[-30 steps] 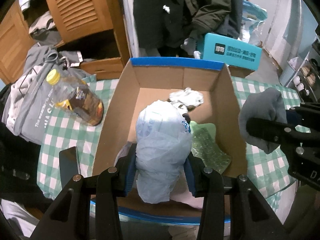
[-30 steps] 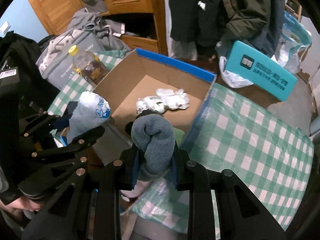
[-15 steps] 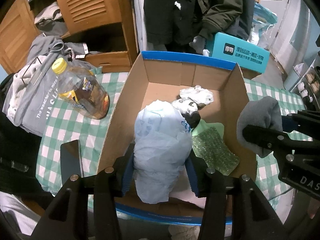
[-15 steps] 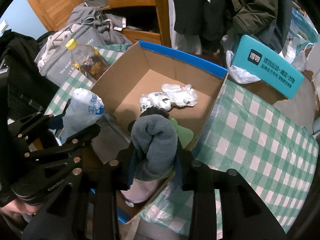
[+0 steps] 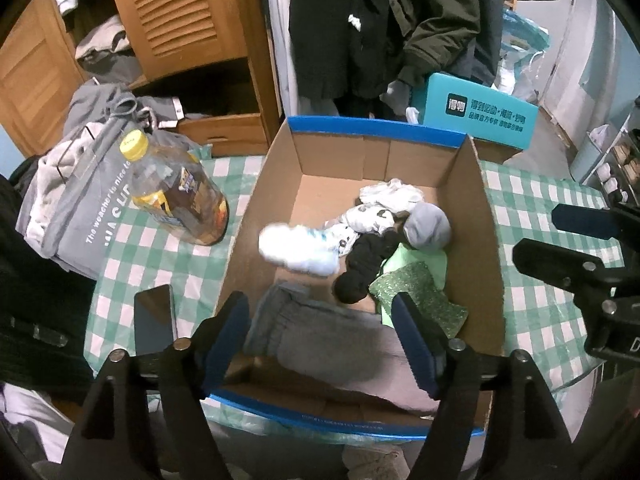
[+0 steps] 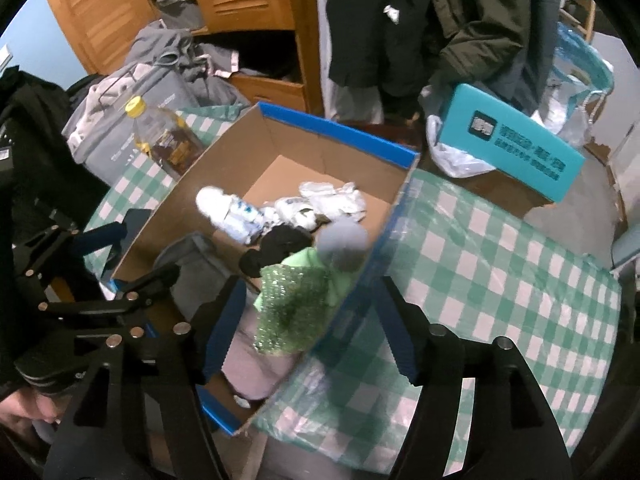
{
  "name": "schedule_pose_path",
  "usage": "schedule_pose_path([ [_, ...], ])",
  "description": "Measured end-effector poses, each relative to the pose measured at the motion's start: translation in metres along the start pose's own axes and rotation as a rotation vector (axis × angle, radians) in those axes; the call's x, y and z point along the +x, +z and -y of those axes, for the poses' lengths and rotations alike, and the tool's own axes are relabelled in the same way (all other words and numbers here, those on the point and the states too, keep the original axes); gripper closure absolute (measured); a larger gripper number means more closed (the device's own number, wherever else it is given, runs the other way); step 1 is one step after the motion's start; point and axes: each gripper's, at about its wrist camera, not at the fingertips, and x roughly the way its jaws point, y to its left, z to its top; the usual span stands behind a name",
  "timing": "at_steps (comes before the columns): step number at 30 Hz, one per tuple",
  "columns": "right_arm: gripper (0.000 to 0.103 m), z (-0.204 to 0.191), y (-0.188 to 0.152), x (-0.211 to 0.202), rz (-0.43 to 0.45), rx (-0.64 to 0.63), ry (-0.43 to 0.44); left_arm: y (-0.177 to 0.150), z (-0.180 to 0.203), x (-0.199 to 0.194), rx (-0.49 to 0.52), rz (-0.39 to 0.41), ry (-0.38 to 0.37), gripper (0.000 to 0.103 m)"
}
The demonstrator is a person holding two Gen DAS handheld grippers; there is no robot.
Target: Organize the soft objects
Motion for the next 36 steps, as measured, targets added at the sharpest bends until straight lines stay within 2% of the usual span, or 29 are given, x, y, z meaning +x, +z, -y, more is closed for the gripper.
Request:
schedule_pose_path([
  [3,0.034,0.005,-0.006,-0.010,0.010,0.005,-0.023,0.001,0.004,-0.010,0.011,0.022,0.001,0.022],
  [8,0.033,0.016,-0.015,-0.028,0.036,0.019,-0.041,0.003,0.015,-0.025,0.053,0.070,0.051,0.015],
  [16,0.033,0.034,-0.029,-0.057,0.088,0.058,-0.040,0.004,0.029,-0.039,0.083,0.089,0.028,0.013],
  [18,0.032,0.038,-0.033,-0.063,0.097,0.065,-0.036,0.005,0.033,-0.042,0.088,0.092,0.016,0.008],
  [23,0.032,0.049,-0.042,-0.073,0.118,0.085,-0.036,0.008,0.040,-0.049,0.085,0.105,-0.026,0.002],
  [36,0.031,0.075,-0.055,-0.074,0.122,0.140,-0.054,0.010,0.057,-0.050,0.105,0.109,0.011,0.001],
])
